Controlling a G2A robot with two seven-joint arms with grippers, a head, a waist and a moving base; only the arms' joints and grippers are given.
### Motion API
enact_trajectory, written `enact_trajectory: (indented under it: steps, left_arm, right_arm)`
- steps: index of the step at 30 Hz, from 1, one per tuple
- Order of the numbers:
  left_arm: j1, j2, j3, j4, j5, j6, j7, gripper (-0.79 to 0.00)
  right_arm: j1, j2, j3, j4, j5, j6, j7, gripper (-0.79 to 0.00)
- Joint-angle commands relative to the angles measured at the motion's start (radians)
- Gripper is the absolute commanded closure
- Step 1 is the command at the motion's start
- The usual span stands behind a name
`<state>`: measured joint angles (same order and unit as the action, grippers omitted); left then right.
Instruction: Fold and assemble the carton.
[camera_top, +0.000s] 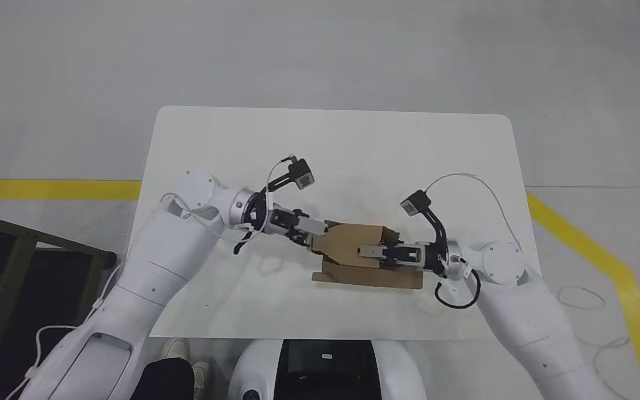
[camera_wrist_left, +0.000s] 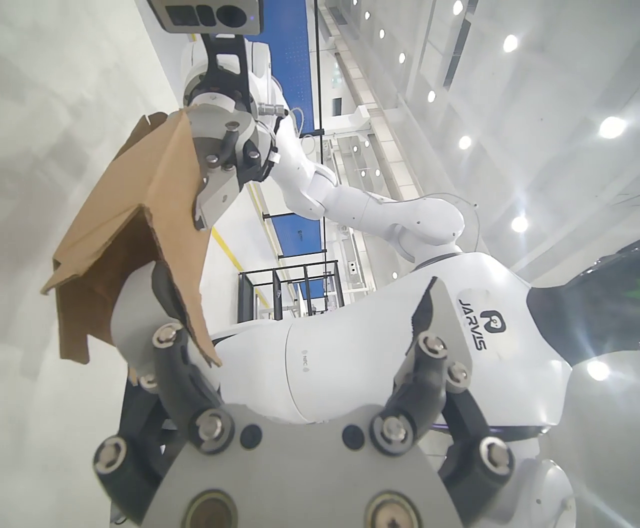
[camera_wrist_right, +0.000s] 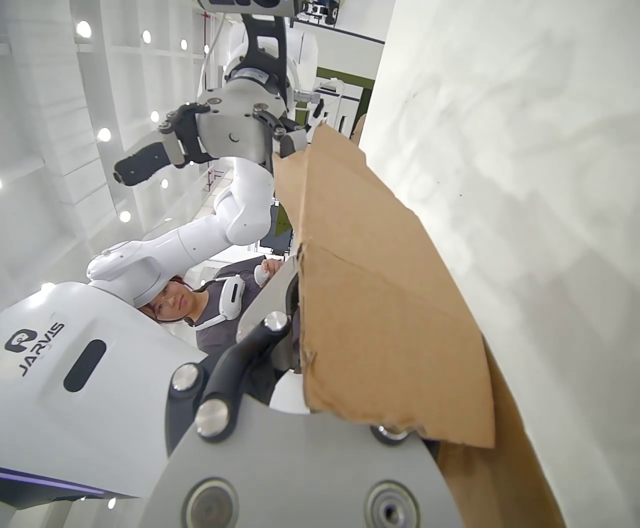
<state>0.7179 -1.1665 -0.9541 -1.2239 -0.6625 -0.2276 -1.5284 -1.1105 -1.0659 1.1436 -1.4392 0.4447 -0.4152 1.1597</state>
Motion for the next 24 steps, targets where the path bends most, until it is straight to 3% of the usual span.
enact_trajectory:
  steps: [1,24]
  left_arm:
    - [0.001,-0.002,0.001,-0.005,-0.011,-0.002,0.007,-0.785]
    - [-0.039,-0.030,0.060,-0.033,0.035,-0.039,0.029,-0.785]
  right_arm:
    - [-0.005,0.001,0.001,-0.005,-0.004,0.004,-0.007,0.000]
    - [-0.022,0.002,-0.002,-0.070,-0.022,0.046,-0.051,0.000]
